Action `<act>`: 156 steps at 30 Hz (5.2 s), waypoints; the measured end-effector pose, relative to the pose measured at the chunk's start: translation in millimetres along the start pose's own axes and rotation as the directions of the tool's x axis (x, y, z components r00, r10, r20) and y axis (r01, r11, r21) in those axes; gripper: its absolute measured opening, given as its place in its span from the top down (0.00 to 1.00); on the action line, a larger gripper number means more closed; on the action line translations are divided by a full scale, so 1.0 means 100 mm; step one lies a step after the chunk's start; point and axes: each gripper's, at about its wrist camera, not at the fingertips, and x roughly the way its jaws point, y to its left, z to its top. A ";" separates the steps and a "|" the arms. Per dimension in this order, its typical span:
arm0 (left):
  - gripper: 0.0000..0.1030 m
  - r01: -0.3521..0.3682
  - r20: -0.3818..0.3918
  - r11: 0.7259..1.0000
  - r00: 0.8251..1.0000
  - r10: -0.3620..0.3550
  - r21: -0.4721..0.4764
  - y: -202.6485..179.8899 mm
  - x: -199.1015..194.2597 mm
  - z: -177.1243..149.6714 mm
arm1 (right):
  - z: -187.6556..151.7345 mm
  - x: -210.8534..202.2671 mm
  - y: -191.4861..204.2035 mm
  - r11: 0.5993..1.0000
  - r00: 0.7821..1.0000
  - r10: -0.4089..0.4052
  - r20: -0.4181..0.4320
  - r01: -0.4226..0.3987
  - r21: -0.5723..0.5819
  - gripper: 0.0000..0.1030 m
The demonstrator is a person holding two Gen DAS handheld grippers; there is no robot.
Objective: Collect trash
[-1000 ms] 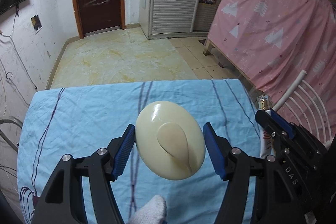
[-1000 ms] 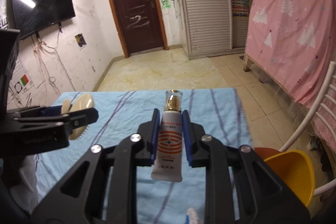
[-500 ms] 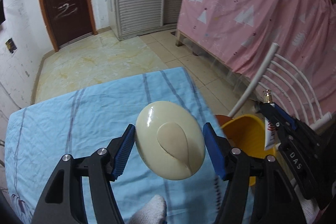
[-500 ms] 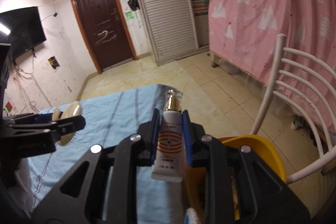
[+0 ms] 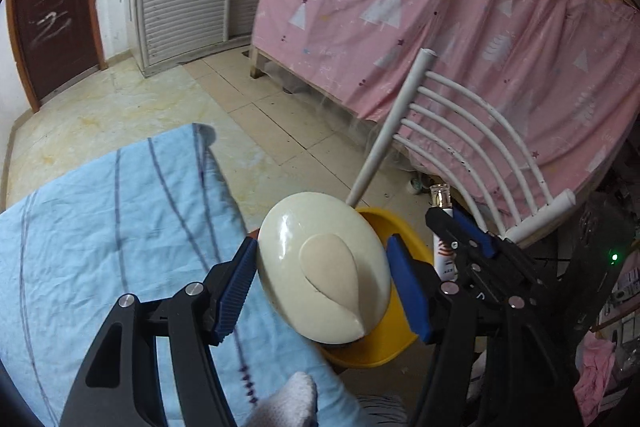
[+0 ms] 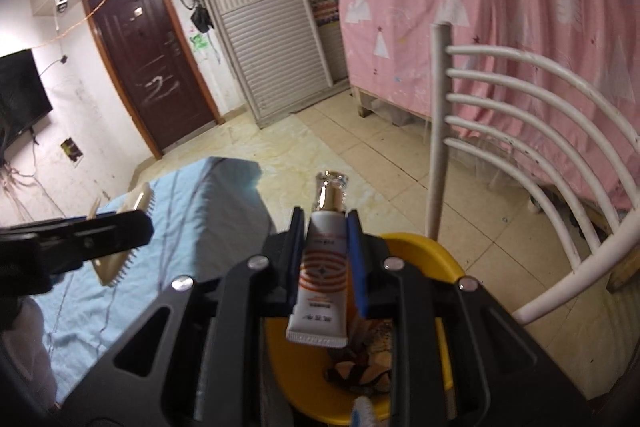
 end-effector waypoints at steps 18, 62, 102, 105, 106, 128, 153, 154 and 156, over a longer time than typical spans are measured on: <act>0.32 0.105 -0.080 0.994 0.991 -0.103 0.017 -0.37 0.53 -0.05 | -0.15 0.22 -0.39 0.996 0.999 -0.003 -0.050 0.008 0.092 0.80; 0.10 -0.260 0.345 0.948 0.886 0.311 -0.186 2.03 -1.83 -1.48 | -0.59 -0.63 1.96 0.965 0.963 0.185 0.196 -0.141 -0.221 0.06; 0.10 -0.336 0.329 0.884 0.836 0.439 -0.326 2.57 -2.18 -1.83 | -0.82 -0.61 2.77 0.905 0.955 0.269 0.124 -0.206 -0.372 0.06; 0.10 -0.339 0.328 0.883 0.835 0.442 -0.326 2.57 -2.18 -1.83 | -0.82 -0.62 2.79 0.904 0.955 0.269 0.126 -0.205 -0.375 0.06; 0.10 -0.339 0.328 0.882 0.835 0.442 -0.326 2.57 -2.18 -1.83 | -0.82 -0.62 2.79 0.905 0.955 0.268 0.125 -0.205 -0.374 0.06; 0.10 -0.337 0.320 0.883 0.840 0.438 -0.326 2.59 -2.16 -1.83 | -0.82 -0.62 2.80 0.903 0.956 0.268 0.122 -0.205 -0.377 0.06; 0.10 -0.337 0.309 0.882 0.844 0.438 -0.329 2.59 -2.09 -1.82 | -0.82 -0.58 2.77 0.900 0.957 0.266 0.113 -0.205 -0.385 0.06; 0.10 -0.338 0.307 0.881 0.844 0.439 -0.330 2.59 -2.09 -1.82 | -0.82 -0.58 2.77 0.900 0.958 0.265 0.112 -0.204 -0.386 0.06; 0.10 -0.340 0.303 0.880 0.845 0.441 -0.333 2.59 -2.08 -1.81 | -0.82 -0.58 2.77 0.901 0.957 0.265 0.114 -0.204 -0.384 0.06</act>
